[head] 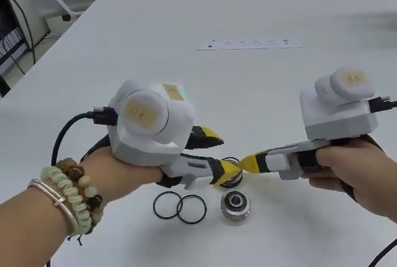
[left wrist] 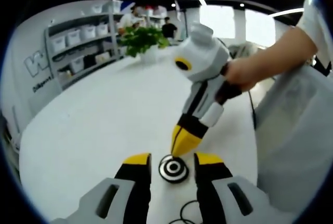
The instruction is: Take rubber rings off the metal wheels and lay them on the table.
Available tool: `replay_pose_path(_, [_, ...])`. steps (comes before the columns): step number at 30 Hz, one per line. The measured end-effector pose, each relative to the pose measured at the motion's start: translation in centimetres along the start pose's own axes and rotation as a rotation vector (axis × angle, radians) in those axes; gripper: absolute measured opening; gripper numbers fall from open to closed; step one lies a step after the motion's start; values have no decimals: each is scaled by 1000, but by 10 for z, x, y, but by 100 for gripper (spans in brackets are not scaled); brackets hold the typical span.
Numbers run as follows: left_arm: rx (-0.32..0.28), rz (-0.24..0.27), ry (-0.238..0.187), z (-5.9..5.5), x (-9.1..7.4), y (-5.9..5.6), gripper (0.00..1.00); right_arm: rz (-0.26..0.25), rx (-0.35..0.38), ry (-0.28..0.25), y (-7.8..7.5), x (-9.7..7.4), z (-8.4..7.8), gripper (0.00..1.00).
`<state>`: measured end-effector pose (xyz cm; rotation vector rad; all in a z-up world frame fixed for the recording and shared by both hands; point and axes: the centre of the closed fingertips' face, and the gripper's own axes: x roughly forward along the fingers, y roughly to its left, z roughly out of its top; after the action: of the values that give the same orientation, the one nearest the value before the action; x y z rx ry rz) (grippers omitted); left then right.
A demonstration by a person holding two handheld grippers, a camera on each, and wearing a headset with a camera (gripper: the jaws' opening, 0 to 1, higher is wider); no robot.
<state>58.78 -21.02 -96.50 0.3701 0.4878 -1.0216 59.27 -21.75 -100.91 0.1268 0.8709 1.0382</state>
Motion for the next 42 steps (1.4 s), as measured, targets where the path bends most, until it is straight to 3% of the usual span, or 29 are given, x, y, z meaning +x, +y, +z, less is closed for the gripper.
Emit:
replay_pose_path(4, [13, 11, 23, 9, -11, 0, 37, -2, -8, 2, 0, 0, 0, 0])
replay_pose_path(12, [44, 41, -20, 34, -51, 3, 47, -5, -12, 2, -1, -2, 0, 0])
replay_pose_path(23, [71, 78, -59, 37, -107, -2, 53, -14, -6, -3, -5, -5, 1, 0])
replay_pose_path(31, [40, 141, -74, 25, -135, -2, 54, -22, -1, -7, -7, -8, 2, 0])
replay_pose_path(42, [-55, 212, -77, -10, -157, -5, 62, -32, -4, -34, -9, -14, 9, 0])
